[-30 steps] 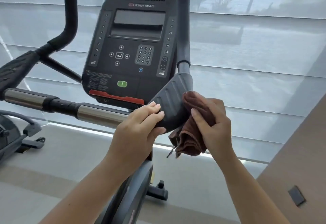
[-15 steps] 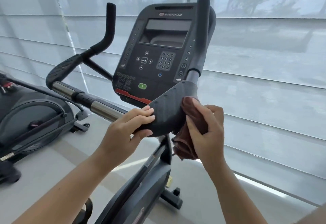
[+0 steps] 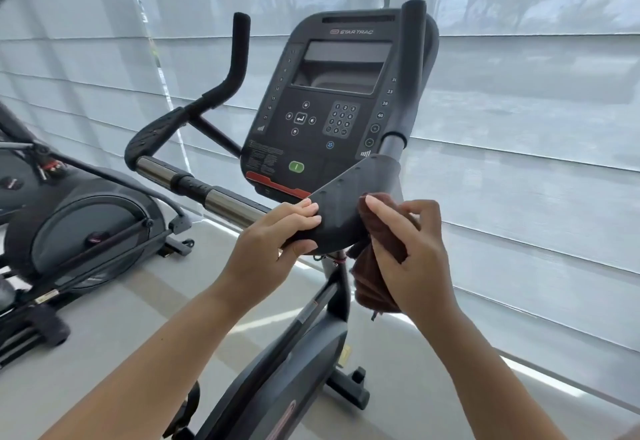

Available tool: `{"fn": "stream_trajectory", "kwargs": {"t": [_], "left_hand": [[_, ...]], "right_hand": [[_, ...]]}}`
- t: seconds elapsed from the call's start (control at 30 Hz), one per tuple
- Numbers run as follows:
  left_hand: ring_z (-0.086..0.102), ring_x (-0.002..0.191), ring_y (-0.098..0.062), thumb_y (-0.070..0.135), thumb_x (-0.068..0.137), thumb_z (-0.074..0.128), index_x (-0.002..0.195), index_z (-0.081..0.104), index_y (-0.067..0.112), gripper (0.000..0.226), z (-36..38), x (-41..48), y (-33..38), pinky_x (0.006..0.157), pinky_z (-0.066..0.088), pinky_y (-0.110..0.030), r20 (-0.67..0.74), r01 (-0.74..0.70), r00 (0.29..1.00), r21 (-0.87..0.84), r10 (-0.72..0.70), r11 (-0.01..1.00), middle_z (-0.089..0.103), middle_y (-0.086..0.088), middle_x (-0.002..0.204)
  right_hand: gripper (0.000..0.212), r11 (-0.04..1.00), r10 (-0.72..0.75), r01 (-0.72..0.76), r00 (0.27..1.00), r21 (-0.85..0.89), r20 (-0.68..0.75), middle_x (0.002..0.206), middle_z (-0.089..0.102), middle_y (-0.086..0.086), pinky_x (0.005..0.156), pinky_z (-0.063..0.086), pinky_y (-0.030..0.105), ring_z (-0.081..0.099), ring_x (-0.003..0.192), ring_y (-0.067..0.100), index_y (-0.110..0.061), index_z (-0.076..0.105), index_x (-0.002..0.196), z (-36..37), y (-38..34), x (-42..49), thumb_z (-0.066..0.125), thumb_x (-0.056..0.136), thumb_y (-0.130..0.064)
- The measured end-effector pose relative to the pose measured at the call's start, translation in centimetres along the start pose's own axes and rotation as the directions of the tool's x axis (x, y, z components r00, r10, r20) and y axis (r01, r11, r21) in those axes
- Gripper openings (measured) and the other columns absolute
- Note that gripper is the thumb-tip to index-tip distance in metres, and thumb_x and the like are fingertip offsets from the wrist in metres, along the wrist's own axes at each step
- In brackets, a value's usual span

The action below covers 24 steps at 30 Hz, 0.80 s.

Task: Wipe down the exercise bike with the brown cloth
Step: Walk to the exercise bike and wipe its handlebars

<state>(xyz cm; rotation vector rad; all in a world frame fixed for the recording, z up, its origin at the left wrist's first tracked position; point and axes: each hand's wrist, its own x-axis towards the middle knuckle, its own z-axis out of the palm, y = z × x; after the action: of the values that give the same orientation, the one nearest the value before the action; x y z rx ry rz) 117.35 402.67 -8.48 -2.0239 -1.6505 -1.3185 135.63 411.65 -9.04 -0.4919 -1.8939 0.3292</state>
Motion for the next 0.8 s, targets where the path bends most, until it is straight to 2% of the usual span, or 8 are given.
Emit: {"fn": "stream_trajectory", "kwargs": {"t": [0.07, 0.17, 0.27, 0.33, 0.43, 0.6, 0.7, 0.8], "left_hand": [[0.053, 0.117, -0.015, 0.011, 0.079, 0.062, 0.106, 0.065, 0.002, 0.028, -0.1, 0.0, 0.0, 0.099, 0.043, -0.03, 0.004, 0.002, 1.0, -0.001, -0.002, 1.0, 0.06, -0.001, 0.113], [0.053, 0.117, -0.014, 0.011, 0.079, 0.061, 0.105, 0.066, 0.001, 0.029, -0.1, 0.0, 0.1, 0.1, 0.042, -0.028, 0.001, -0.005, 1.0, -0.019, 0.005, 1.0, 0.059, 0.001, 0.113], [0.052, 0.116, -0.013, 0.011, 0.078, 0.062, 0.104, 0.066, 0.001, 0.028, 0.0, 0.0, 0.0, 0.1, 0.04, -0.024, -0.014, -0.016, 1.0, -0.04, 0.015, 0.999, 0.058, 0.004, 0.113], [0.052, 0.116, -0.012, 0.012, 0.078, 0.063, 0.104, 0.067, 0.002, 0.028, 0.1, 0.0, -0.1, 0.1, 0.039, -0.023, -0.017, -0.018, 1.0, -0.051, 0.017, 0.999, 0.059, 0.005, 0.113], [0.053, 0.116, -0.013, 0.014, 0.078, 0.063, 0.104, 0.067, 0.003, 0.029, 0.1, 0.0, -0.3, 0.1, 0.039, -0.022, -0.021, -0.022, 1.0, -0.057, 0.02, 0.998, 0.062, 0.001, 0.114], [0.052, 0.117, -0.018, 0.013, 0.083, 0.055, 0.109, 0.065, 0.0, 0.031, 0.0, 0.0, -0.3, 0.101, 0.035, -0.018, 0.009, -0.043, 0.999, -0.034, 0.044, 0.998, 0.062, -0.01, 0.118], [0.049, 0.121, -0.019, 0.009, 0.085, 0.048, 0.116, 0.061, 0.0, 0.034, -1.0, -0.7, -0.7, 0.103, 0.031, -0.017, 0.078, -0.083, 0.993, -0.044, 0.086, 0.996, 0.058, -0.011, 0.125], [0.055, 0.114, -0.019, 0.015, 0.089, 0.045, 0.112, 0.063, 0.0, 0.033, -2.4, -2.1, -2.1, 0.098, 0.04, -0.021, 0.054, -0.16, 0.986, -0.013, 0.16, 0.987, 0.062, -0.011, 0.119]], "right_hand": [[0.042, 0.999, 0.01, -0.012, 0.999, 0.042, 0.04, 0.104, 0.043, 0.003, 0.087, 0.038, 0.007, 0.053, 0.094, 0.009, -0.023, 0.059, 0.12, -0.5, -0.3, -0.3, 0.058, 0.08, -0.008], [0.04, 0.978, 0.188, -0.185, 0.982, 0.095, -0.024, 0.105, 0.048, 0.005, 0.088, 0.032, 0.001, 0.047, 0.094, -0.011, -0.032, 0.055, 0.119, -1.4, 0.8, 2.6, 0.061, 0.086, -0.011], [0.034, 0.945, 0.318, -0.31, 0.946, 0.106, -0.064, 0.1, 0.055, -0.009, 0.087, 0.029, -0.003, 0.048, 0.091, -0.014, -0.028, 0.059, 0.12, -0.5, 1.1, 4.8, 0.061, 0.087, -0.017], [0.03, 0.937, 0.344, -0.334, 0.933, 0.105, -0.102, 0.097, 0.053, -0.007, 0.084, 0.029, -0.004, 0.048, 0.089, -0.019, -0.026, 0.061, 0.117, 0.3, 0.3, 4.2, 0.059, 0.089, -0.018], [0.027, 0.938, 0.346, -0.335, 0.924, 0.091, -0.164, 0.095, 0.05, 0.0, 0.082, 0.032, -0.002, 0.05, 0.087, -0.015, -0.028, 0.062, 0.115, 0.8, -1.8, 1.7, 0.058, 0.089, -0.022], [0.036, 0.96, 0.278, -0.277, 0.932, 0.036, -0.233, 0.091, 0.042, -0.004, 0.086, 0.035, 0.001, 0.049, 0.089, -0.008, -0.018, 0.061, 0.118, 5.9, -7.4, -4.0, 0.06, 0.081, -0.019], [0.037, 0.944, 0.325, -0.329, 0.903, 0.036, -0.282, 0.089, 0.045, -0.003, 0.083, 0.036, 0.002, 0.05, 0.086, -0.006, -0.019, 0.061, 0.118, 6.3, -8.5, -4.1, 0.059, 0.082, -0.022], [0.034, 0.926, 0.33, -0.377, 0.845, -0.031, -0.42, 0.095, 0.048, 0.006, 0.085, 0.033, 0.001, 0.051, 0.088, 0.003, -0.019, 0.062, 0.117, 4.5, -8.0, -2.8, 0.059, 0.083, -0.02]]}}
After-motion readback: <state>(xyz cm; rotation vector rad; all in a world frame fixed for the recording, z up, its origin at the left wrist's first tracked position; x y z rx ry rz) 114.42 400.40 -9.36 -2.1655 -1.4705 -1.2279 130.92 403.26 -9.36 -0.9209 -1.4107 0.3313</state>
